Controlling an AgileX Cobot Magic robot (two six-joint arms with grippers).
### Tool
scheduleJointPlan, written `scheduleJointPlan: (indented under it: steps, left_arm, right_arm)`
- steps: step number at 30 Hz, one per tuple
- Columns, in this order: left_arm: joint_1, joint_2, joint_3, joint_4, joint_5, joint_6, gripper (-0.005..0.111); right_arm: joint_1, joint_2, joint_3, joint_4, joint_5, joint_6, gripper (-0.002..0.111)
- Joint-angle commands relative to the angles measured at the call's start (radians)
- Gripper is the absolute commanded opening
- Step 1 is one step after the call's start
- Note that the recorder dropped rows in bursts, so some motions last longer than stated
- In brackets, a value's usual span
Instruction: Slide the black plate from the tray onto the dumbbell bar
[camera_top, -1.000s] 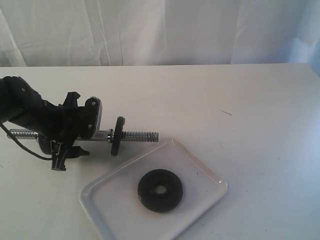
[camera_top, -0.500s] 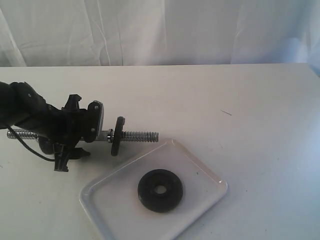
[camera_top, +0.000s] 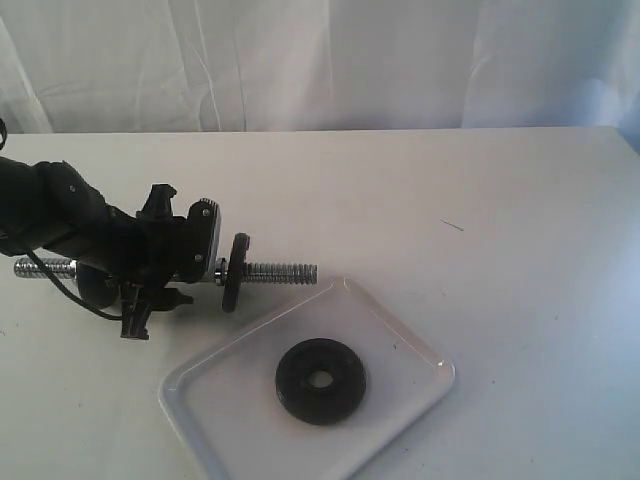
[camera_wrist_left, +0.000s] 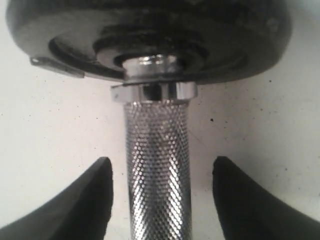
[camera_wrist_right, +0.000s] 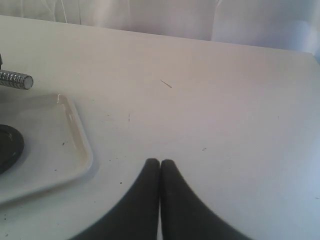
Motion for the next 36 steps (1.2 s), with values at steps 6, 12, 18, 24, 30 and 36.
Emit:
scheduleJointPlan:
  steps: [6, 12, 18, 24, 30, 36]
  left_arm:
    - [-0.004, 0.008, -0.002, -0.018, 0.025, -0.009, 0.048]
    - [-0.004, 0.044, -0.002, -0.018, 0.025, -0.009, 0.033]
    - [-0.004, 0.048, -0.006, -0.018, 0.006, -0.038, 0.000]
    - [-0.004, 0.028, -0.006, -0.018, -0.063, -0.178, 0.000]
    - [-0.004, -0.012, -0.006, -0.018, -0.057, -0.257, 0.000]
    - [-0.004, -0.042, -0.006, -0.018, -0.057, -0.305, 0.000]
  right_arm:
    - [-0.007, -0.005, 0.004, -0.006, -0.017, 0.005, 0.000]
    - [-0.007, -0.005, 0.004, -0.006, -0.017, 0.005, 0.000]
    - [-0.007, -0.005, 0.004, -0.006, -0.017, 0.005, 0.000]
    - [-0.007, -0.005, 0.004, -0.006, -0.017, 0.005, 0.000]
    - [-0.007, -0.005, 0.004, -0.006, -0.017, 0.005, 0.000]
    - [-0.007, -0.005, 0.004, -0.006, -0.017, 0.005, 0.000]
